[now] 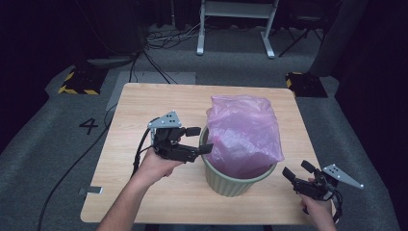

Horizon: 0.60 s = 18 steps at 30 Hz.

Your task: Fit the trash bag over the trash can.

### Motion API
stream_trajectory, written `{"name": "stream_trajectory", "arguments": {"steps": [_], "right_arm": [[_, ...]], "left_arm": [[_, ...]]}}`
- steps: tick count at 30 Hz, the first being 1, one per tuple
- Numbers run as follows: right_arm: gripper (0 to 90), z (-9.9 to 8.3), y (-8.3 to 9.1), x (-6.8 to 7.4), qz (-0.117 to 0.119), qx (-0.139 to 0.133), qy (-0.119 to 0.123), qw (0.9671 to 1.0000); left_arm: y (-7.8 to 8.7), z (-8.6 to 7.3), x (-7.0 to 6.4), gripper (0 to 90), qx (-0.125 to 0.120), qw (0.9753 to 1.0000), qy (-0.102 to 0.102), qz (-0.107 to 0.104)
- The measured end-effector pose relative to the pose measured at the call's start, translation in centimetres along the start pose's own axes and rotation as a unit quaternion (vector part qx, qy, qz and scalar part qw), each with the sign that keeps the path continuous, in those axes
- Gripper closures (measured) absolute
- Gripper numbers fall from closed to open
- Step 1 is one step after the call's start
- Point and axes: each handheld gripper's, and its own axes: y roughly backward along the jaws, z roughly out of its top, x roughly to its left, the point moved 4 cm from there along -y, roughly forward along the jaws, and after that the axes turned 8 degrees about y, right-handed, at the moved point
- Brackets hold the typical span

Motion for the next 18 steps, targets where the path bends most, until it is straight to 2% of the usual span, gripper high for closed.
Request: {"name": "stream_trajectory", "arguments": {"steps": [1,2,4,5,7,8,9,11,13,15,17,18], "right_arm": [[0.0,0.6,0.0,0.3,0.006,-0.001,0.003,1.0000],[0.0,1.2,0.1,0.6,0.013,-0.004,0.004,0.9999],[0.0,1.7,0.1,0.7,0.018,-0.008,0.004,0.9998],[0.1,3.0,0.2,1.0,0.034,-0.016,0.004,0.9993],[0.5,3.6,0.2,1.1,0.039,-0.020,0.005,0.9990],[2.1,4.3,0.3,1.1,0.040,-0.025,0.005,0.9989],[6.3,5.9,0.4,1.1,0.045,-0.037,0.005,0.9983],[12.4,7.0,0.5,1.1,0.057,-0.047,0.007,0.9973],[15.3,8.2,0.5,1.3,0.076,-0.047,0.006,0.9959],[16.3,9.2,0.1,1.6,0.105,-0.036,0.002,0.9938],[16.7,9.7,-0.1,2.0,0.129,-0.034,-0.006,0.9910],[16.9,9.9,-0.1,2.2,0.148,-0.036,-0.011,0.9883]], "left_arm": [[0.0,0.1,0.2,18.4,-0.004,1.0000,0.008,-0.001],[0.0,0.1,0.2,16.3,-0.004,1.0000,0.008,-0.001],[0.0,0.3,0.4,15.5,-0.012,0.9998,0.013,0.001],[0.1,0.5,0.6,15.4,-0.022,0.9995,0.022,-0.003],[0.1,0.7,0.7,14.8,-0.025,0.9994,0.024,-0.001],[0.2,0.9,0.8,14.6,-0.031,0.9991,0.028,0.001],[0.1,1.2,1.0,15.8,-0.037,0.9988,0.032,0.005],[-0.1,1.7,1.2,16.2,-0.039,0.9987,0.033,0.007],[-0.4,2.0,1.3,16.3,-0.034,0.9991,0.027,0.001],[-0.7,2.3,1.3,16.4,-0.030,0.9992,0.026,-0.007],[-0.8,2.4,1.3,16.6,-0.030,0.9991,0.027,-0.009],[-1.0,2.6,1.4,16.6,-0.029,0.9991,0.028,-0.012]]}}
